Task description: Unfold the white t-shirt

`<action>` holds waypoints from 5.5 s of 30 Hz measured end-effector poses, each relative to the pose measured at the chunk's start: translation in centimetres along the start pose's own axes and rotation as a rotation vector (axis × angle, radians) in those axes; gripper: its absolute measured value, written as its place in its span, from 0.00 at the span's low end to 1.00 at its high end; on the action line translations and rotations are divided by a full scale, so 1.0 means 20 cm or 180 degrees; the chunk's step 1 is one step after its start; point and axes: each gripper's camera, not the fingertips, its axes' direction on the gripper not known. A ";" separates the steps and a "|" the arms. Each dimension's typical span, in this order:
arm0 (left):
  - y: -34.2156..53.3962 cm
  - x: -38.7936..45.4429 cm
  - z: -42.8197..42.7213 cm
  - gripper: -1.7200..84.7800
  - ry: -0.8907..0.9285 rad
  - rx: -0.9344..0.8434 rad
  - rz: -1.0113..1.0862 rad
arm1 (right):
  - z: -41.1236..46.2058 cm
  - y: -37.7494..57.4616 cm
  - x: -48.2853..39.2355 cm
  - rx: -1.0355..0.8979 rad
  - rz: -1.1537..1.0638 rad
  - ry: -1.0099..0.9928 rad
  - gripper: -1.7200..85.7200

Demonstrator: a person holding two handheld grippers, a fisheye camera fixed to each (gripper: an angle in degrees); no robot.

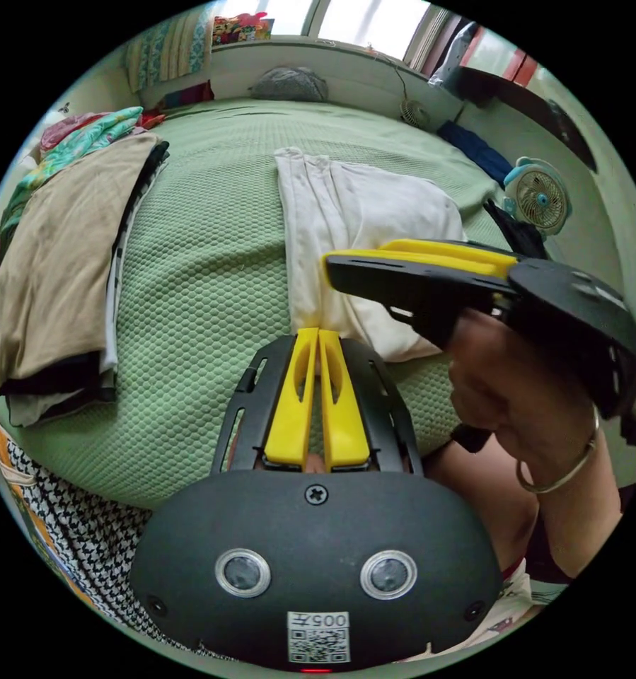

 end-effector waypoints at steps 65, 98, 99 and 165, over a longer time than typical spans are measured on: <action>-0.11 0.63 0.11 0.01 -0.0785 -0.0247 -0.0025 | -0.69 -0.12 2.02 -0.0141 0.0302 0.0202 0.02; -0.09 0.72 -0.23 0.01 -0.0706 0.0024 0.0041 | -0.96 -0.06 2.32 0.0038 0.0482 -0.0026 0.08; -0.10 0.72 -0.22 0.01 -0.0704 0.0018 0.0048 | -0.92 -0.09 2.36 0.0009 0.0625 0.0016 0.08; -0.32 0.43 -0.98 0.16 -0.0370 0.0335 0.0105 | -1.26 1.18 1.83 -0.0174 0.0713 0.0464 0.00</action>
